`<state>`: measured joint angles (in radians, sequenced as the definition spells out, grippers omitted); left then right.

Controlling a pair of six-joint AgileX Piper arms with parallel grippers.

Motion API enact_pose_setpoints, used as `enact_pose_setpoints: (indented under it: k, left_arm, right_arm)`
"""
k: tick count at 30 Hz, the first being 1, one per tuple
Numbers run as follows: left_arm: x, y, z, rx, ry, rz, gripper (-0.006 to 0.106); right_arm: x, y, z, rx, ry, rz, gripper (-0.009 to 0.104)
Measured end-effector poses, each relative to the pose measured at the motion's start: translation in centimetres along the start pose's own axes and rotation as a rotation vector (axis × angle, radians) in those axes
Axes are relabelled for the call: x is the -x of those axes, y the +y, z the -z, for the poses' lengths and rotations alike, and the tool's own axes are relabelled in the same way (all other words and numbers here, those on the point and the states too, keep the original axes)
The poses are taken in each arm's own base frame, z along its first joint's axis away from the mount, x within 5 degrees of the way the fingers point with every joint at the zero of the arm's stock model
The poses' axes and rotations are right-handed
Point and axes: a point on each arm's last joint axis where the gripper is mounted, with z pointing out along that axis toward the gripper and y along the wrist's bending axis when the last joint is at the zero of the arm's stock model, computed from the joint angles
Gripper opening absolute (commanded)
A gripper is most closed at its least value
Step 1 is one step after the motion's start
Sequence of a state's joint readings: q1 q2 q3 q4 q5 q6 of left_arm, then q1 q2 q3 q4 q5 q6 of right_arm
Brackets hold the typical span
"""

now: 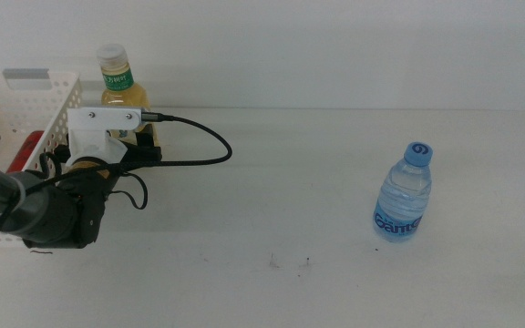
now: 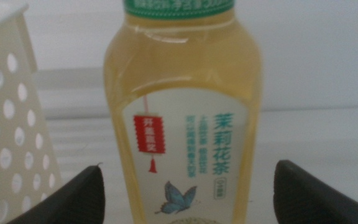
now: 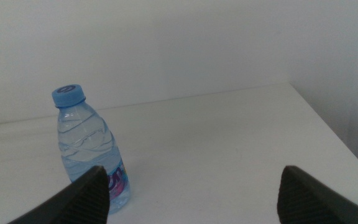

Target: Use arms to grab the bottles and put them into the dustbin to the left of the table.

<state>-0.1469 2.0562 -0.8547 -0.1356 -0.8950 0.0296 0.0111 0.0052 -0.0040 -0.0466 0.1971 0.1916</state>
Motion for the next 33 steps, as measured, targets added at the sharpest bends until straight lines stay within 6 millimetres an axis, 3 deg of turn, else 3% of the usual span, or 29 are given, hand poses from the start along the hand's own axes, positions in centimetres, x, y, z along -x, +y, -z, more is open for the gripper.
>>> enact_pose_setpoints:
  k: [29,33]
  left_arm:
    - [-1.9,0.1,-6.6,-0.026,-0.025,0.0,0.091]
    - [-2.3,0.2,-6.9,-0.014,-0.041,0.009,0.084]
  right_arm:
    - [0.0,0.0,0.0,0.0,0.0,0.0,0.092]
    - [0.0,0.0,0.0,0.0,0.0,0.0,0.092]
